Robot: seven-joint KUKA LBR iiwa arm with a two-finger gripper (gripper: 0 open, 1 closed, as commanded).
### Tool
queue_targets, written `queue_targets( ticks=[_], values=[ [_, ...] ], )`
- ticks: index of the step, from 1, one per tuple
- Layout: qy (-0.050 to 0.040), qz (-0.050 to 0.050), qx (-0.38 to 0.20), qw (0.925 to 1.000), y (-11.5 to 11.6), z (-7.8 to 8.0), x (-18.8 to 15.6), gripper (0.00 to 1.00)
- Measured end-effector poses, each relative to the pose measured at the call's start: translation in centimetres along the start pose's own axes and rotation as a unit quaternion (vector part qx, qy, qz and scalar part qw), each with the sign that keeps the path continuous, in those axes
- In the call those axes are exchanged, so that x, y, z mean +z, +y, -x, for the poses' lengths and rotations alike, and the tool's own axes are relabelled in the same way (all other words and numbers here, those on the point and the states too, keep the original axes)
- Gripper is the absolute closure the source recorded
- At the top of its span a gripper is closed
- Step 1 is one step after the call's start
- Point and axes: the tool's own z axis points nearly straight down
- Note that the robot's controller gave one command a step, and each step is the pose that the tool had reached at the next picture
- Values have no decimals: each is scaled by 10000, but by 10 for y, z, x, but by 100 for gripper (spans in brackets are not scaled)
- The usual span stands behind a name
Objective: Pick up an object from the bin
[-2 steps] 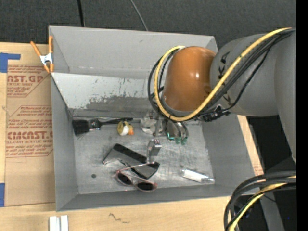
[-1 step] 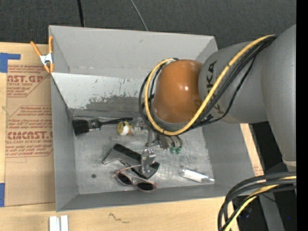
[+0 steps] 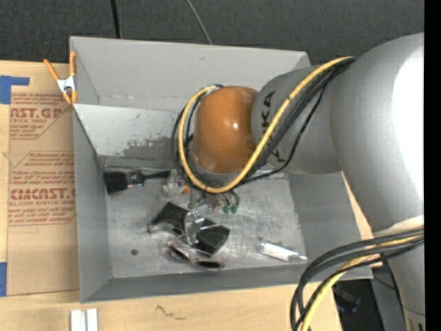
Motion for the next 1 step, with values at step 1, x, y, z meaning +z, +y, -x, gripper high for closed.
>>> queue_targets(
  ticks=[1],
  values=[
    [-59,5,795,9968,1,7,19,0]
  ],
)
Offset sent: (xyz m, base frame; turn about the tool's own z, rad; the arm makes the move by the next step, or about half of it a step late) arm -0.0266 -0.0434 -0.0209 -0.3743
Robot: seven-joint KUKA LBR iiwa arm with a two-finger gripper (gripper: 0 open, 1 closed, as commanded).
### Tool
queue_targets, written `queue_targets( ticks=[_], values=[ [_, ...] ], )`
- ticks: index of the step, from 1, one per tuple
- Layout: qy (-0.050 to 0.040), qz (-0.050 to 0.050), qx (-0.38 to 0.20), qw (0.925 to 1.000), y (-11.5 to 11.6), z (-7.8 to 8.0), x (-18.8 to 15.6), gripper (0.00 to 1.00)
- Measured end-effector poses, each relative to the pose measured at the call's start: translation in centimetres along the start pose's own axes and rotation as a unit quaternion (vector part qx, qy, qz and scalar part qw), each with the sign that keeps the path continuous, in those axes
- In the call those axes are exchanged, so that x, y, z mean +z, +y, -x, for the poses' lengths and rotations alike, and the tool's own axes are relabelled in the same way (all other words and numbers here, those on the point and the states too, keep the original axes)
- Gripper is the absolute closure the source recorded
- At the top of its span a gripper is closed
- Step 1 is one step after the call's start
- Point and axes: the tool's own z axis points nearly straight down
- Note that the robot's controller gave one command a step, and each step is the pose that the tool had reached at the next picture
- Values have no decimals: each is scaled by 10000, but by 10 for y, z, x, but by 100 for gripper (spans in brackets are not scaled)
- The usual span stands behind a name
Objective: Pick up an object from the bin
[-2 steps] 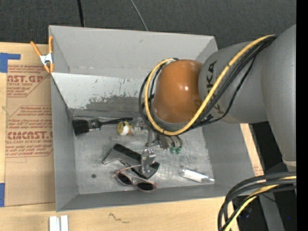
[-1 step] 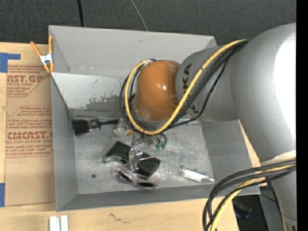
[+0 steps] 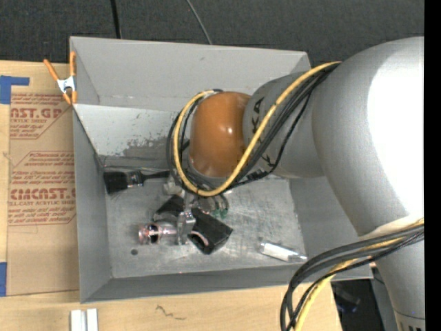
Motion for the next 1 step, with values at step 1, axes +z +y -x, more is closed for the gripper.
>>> queue_targets(
  ticks=[1],
  values=[
    [4,23,-2646,9643,-37,-37,0,100]
  ],
)
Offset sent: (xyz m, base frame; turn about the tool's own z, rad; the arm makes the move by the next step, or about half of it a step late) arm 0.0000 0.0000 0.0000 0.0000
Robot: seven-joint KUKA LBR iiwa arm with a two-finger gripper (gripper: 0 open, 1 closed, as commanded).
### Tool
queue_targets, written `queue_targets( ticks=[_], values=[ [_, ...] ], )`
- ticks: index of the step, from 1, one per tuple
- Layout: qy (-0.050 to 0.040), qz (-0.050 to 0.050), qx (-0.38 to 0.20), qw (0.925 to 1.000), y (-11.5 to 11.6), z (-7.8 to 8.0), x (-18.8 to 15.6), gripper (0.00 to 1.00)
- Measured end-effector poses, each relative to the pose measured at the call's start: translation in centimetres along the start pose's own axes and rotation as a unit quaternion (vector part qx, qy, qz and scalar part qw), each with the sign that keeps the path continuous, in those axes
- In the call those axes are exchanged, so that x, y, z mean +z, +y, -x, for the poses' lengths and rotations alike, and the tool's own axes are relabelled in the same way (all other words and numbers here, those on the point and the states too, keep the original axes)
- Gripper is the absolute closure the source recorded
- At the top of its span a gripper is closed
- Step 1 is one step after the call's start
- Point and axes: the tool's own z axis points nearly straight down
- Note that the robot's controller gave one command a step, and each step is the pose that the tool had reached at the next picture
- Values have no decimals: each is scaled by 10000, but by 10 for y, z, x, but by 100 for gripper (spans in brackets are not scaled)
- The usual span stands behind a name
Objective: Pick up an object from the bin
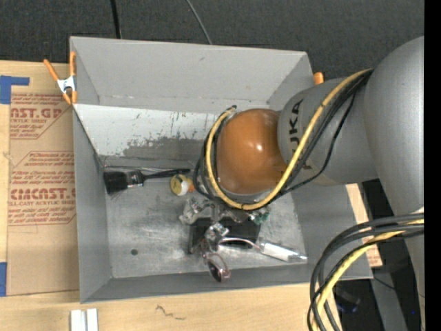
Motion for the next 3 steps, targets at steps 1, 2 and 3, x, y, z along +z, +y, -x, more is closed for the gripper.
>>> queue_targets(
  ticks=[1,2,3],
  values=[
    [0,2,11,10000,0,0,0,100],
    [24,-20,-4,10000,-27,28,-145,100],
    [31,-14,-4,10000,-27,28,-144,100]
  ],
)
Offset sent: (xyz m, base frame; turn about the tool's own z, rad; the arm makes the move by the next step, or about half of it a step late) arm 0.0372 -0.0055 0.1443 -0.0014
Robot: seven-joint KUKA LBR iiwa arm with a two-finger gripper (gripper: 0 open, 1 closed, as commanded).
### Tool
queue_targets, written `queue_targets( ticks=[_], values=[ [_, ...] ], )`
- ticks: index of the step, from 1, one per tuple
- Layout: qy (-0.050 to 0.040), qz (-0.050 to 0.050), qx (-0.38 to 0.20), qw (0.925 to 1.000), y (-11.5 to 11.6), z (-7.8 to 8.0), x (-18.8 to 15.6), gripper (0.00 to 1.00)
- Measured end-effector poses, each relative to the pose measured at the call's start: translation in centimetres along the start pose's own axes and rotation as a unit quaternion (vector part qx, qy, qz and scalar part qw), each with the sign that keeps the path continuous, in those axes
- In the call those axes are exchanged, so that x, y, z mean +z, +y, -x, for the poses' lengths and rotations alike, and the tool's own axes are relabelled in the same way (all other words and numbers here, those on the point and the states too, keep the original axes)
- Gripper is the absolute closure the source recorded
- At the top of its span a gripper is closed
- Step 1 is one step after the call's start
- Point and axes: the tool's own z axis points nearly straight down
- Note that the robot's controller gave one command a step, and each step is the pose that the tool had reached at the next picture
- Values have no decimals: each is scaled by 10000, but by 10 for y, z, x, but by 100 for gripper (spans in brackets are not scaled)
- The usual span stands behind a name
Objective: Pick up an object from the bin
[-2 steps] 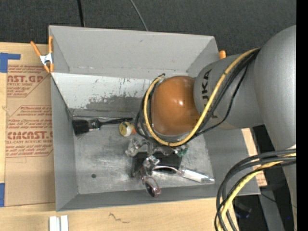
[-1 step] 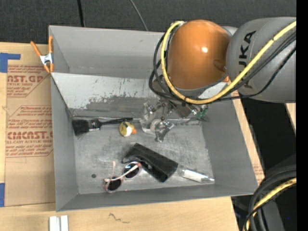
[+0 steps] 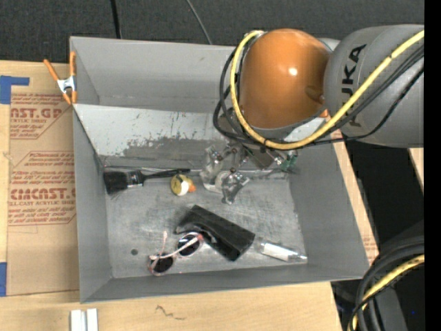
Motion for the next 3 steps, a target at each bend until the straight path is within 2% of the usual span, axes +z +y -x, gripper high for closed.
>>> queue_targets(
  ticks=[1,2,3],
  values=[
    [2,2,-2276,9738,27,-6,-34,0],
    [0,5,-2445,9696,29,-6,-37,0],
    [-15,-22,-2669,9637,57,15,-3,0]
  ],
)
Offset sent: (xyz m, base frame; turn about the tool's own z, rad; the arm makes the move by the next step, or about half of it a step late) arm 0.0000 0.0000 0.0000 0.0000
